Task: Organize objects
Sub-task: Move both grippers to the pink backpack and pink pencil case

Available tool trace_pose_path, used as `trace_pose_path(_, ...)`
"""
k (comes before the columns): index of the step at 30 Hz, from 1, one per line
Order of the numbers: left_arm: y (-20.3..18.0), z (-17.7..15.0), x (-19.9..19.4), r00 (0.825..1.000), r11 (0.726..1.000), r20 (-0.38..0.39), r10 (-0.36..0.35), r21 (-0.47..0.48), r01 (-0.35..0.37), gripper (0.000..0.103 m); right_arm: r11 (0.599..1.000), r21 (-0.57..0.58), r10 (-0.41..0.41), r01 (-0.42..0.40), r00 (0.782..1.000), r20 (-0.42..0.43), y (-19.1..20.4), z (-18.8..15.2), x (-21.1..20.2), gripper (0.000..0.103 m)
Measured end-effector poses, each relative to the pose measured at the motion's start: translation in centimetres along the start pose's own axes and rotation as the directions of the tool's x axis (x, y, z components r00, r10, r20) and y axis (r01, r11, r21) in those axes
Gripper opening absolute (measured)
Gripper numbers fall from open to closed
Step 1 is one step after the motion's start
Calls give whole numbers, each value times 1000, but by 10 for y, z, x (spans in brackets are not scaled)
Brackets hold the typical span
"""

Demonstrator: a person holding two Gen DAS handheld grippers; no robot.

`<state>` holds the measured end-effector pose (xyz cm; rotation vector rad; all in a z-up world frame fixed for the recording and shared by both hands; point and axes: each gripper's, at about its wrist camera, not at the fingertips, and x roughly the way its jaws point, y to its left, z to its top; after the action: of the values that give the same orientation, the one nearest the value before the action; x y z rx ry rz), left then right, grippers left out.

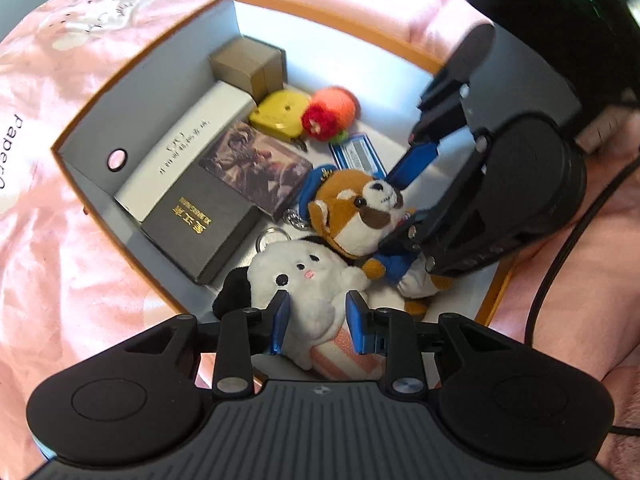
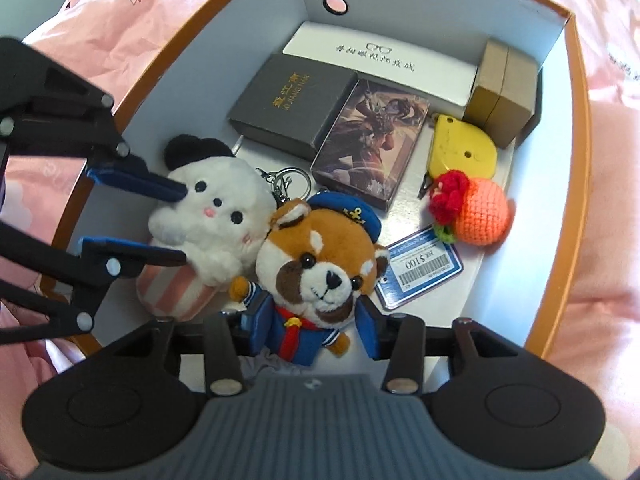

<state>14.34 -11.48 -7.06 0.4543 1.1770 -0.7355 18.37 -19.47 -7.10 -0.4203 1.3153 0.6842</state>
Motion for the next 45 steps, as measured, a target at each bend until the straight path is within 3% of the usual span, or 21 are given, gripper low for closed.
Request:
trace_pose_path(6, 10, -19, -43, 986, 991, 168, -17, -127, 38, 34, 999, 37, -26, 21, 991, 135, 10, -9, -33, 50)
trace_pose_path(10, 17, -35, -76, 964, 970, 265, 39, -242, 28, 34, 998, 67, -18, -2, 956, 293, 25, -18, -61, 50)
trace_pose_path(14, 30, -60, -105, 938, 902, 308, 157, -432, -9, 34, 994, 103, -10, -37, 906, 423, 46, -25, -77, 48)
trace_pose_path(18, 31, -91, -119, 921, 824, 280, 272, -562, -72, 34, 983, 143, 34, -118, 873, 486, 63, -28, -78, 40)
trace_pose_path(20, 32, -107, -121, 923, 793, 257, 288, -605, -78, 34, 984, 129, 41, -120, 868, 495, 77, -29, -79, 35)
trace_pose_path(25, 36, -141, -109, 929, 700, 230, 290, -712, -42, 34, 999, 16, 23, -35, 867, 498, 117, -31, -78, 35)
trace_pose_path(27, 38, -148, -101, 932, 678, 215, 291, -734, -43, 34, 1000, -17, 12, -4, 871, 491, 128, -29, -73, 35)
trace_pose_path(34, 44, -161, -82, 947, 683, 224, 228, -730, 9, 34, 986, -58, -105, 154, 859, 501, 147, -26, -60, 35)
trace_pose_path(39, 43, -162, -74, 957, 701, 224, 184, -713, 32, 34, 982, -73, -117, 173, 869, 481, 151, -23, -52, 35)
trace_pose_path(45, 45, -162, -63, 963, 697, 228, 145, -714, 64, 39, 973, -72, -161, 221, 864, 478, 152, -21, -45, 35)
